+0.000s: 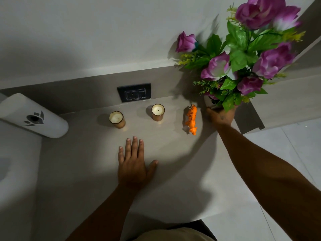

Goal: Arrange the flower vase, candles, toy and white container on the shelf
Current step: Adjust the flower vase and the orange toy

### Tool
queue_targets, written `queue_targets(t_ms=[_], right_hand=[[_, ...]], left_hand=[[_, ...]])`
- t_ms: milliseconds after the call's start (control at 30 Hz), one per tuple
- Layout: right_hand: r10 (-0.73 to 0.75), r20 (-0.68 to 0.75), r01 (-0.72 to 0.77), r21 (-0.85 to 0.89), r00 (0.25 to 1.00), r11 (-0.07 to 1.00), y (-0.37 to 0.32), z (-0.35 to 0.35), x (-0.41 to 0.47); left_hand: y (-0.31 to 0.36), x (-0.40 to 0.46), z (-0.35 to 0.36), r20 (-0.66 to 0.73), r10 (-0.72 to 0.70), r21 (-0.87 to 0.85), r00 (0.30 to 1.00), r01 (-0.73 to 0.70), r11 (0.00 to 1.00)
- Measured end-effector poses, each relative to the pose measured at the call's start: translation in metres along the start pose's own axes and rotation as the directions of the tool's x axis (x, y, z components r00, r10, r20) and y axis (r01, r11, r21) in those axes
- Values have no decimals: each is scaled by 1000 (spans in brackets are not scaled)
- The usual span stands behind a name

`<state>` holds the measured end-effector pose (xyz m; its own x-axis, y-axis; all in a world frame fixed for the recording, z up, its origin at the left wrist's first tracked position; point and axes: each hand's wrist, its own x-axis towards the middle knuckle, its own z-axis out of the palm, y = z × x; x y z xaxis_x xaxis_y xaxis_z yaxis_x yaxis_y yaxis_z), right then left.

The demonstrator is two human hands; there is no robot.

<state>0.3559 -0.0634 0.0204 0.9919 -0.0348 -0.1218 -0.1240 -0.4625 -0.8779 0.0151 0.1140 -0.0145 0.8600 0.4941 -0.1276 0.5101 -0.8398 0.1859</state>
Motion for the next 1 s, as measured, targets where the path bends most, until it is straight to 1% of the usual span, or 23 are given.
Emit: queue_targets(t_ms=[67,133,167,200,267,300,367,467,567,667,800,900,1000], right_hand=[[-29,-8,29,1,1000,1000,0,-5,-17],[-29,40,30,-26,999,999,11,-11,-47],[-57,91,62,-58,994,996,19,-12,-67],[-114,160,130,-94,980,987,27,-15,-88],[-219,311,265,-114,925,957,43,-20,-124],[-246,369,303,-103,896,947,47,-21,-136],[-285,419,342,-66,862,937,48,-17,-147],[-342,387,389,-48,856,920,36,-6,-143],[-318,308,336,-8,897,942,21,2,-135],[-368,333,373,51,868,926,10,7,-129],[-373,303,379,41,877,925,7,15,-128],[-347,269,364,-16,899,931,5,24,-126],[-311,259,328,-24,914,944,2,27,-121]], left_hand=[[0,-1,-1,9,1,-5,1000,-1,1000],[0,-1,-2,17,-1,3,1000,1,1000],[0,-1,-2,14,-4,5,1000,4,1000],[0,-1,-2,13,-6,3,1000,6,1000],[1,-1,-2,20,-4,2,1000,4,1000],[1,-1,-1,22,-4,7,1000,3,1000],[1,-1,-1,30,-14,27,999,13,1000],[2,0,-1,42,-19,45,999,17,999],[1,0,-1,45,-14,49,999,12,999],[1,1,-3,56,-15,46,998,12,999],[0,1,-6,87,-18,68,996,12,998],[1,2,-8,78,-18,60,997,13,998],[1,1,-9,64,-13,53,998,9,999]])
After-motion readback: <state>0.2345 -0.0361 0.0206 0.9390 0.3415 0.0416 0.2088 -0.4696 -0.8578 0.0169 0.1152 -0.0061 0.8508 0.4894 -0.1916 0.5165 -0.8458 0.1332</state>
